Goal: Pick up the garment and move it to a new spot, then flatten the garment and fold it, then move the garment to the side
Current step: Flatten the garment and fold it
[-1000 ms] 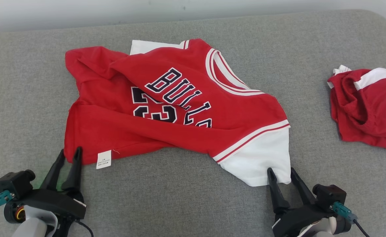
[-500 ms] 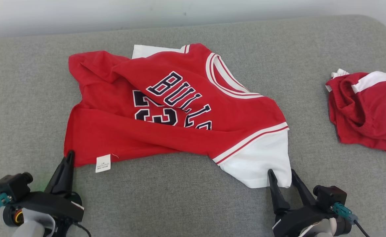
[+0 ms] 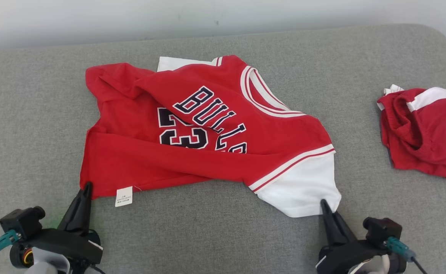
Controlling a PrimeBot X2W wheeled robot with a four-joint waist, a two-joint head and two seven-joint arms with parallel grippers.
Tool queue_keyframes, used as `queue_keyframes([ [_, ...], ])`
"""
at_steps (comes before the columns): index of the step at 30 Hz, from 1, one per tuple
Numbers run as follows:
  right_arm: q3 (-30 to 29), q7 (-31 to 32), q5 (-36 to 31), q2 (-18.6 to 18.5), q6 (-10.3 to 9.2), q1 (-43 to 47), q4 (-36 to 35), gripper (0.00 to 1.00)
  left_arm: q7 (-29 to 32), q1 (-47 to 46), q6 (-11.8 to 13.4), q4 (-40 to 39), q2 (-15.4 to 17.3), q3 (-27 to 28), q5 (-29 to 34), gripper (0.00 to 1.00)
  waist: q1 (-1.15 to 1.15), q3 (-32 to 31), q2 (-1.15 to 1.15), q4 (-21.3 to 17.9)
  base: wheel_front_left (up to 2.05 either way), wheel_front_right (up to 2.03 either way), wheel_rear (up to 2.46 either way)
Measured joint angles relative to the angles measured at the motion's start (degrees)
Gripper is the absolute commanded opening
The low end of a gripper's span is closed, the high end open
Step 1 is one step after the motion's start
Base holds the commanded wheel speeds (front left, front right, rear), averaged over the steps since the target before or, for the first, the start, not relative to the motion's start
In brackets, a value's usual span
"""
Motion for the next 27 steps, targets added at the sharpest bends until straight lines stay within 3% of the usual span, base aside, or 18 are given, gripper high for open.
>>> queue_keyframes([
  [7,-2.6,0.0,0.9,-0.7,0.00,0.1,-6.4,0.00,0.0,0.0,0.0,-3.7,-0.1,0.0,0.3,0.00,0.00,-1.3,0.00,0.5,0.00,0.00,0.00],
  [14,-4.5,0.0,0.3,-1.5,0.00,-1.7,-15.3,0.00,0.0,-0.7,0.0,-5.5,2.2,-2.9,-1.4,0.00,-0.01,-5.0,0.00,1.5,0.00,0.00,0.00],
  [18,-4.4,0.0,0.0,-2.9,-0.01,-4.5,-17.4,0.00,0.5,-3.6,0.0,-5.5,5.1,-6.5,-8.2,0.00,-0.01,-7.3,0.00,2.3,0.00,0.00,0.00],
  [22,-4.6,0.0,-0.2,-4.8,0.00,-9.5,-18.5,0.00,2.6,-8.2,0.0,-7.0,8.2,-6.2,-17.0,0.00,-0.01,-9.4,0.00,3.4,0.00,0.00,0.00],
  [27,-4.7,0.0,-0.7,-7.5,0.00,-17.9,-18.0,0.00,7.8,-14.9,0.0,-8.7,12.1,-5.4,-23.7,0.00,-0.01,-11.5,0.00,4.9,0.00,0.00,0.00],
])
